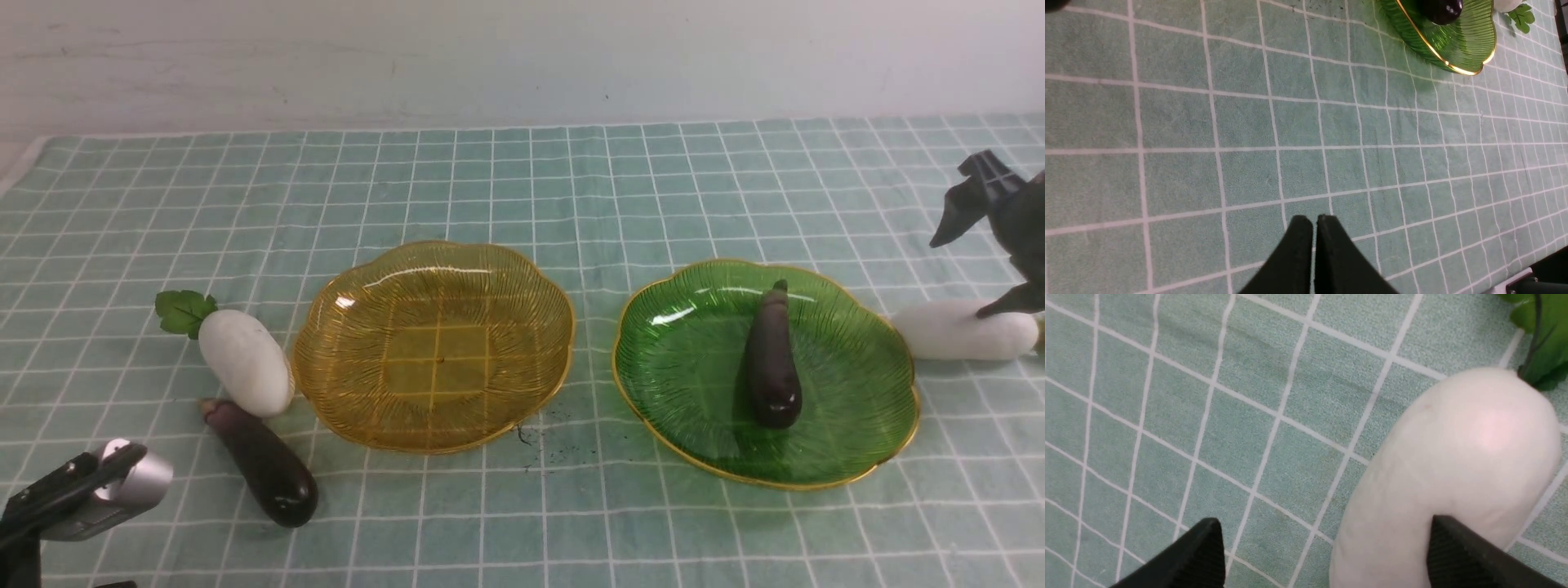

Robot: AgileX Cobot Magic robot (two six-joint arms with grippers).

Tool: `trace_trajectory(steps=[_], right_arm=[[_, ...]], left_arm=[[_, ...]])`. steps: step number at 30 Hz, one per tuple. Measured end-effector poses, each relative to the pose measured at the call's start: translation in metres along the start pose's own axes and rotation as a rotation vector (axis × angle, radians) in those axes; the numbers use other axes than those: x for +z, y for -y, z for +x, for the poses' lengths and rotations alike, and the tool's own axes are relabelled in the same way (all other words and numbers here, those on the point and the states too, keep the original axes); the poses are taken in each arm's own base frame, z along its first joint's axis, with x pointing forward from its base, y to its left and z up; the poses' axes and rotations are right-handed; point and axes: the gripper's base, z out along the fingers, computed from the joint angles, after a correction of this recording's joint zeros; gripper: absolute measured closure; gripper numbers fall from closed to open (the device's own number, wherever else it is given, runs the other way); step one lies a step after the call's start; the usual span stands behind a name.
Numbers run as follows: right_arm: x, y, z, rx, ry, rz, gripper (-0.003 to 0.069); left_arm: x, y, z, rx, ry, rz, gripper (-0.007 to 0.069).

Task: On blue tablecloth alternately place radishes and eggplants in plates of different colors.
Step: 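Place the white radish onto the plate beside the other radish with the right gripper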

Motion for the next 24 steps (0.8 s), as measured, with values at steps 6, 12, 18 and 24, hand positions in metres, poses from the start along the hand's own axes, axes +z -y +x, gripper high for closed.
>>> trace_trajectory(steps=[6,12,18,24], right_arm=[[-0.007,-0.007,-0.006,-0.041,-0.039,0.036,0.0077],[-0.021,-0.016,-0.025,-0.075,-0.063,0.072,0.0089],[-0.043,-0.027,-0.032,-0.121,-0.025,0.001,0.009],[-0.038,-0.024,-0.027,-0.185,-0.072,-0.004,0.009]], left_arm=[[0.0,0.0,0.0,0.002,-0.001,-0.002,0.0629],[0.0,0.0,0.0,0.004,-0.002,-0.004,0.0629],[0.0,-0.001,0.001,0.015,-0.006,-0.016,0.0629],[0.0,-0.002,0.001,0.019,-0.008,-0.019,0.0629]])
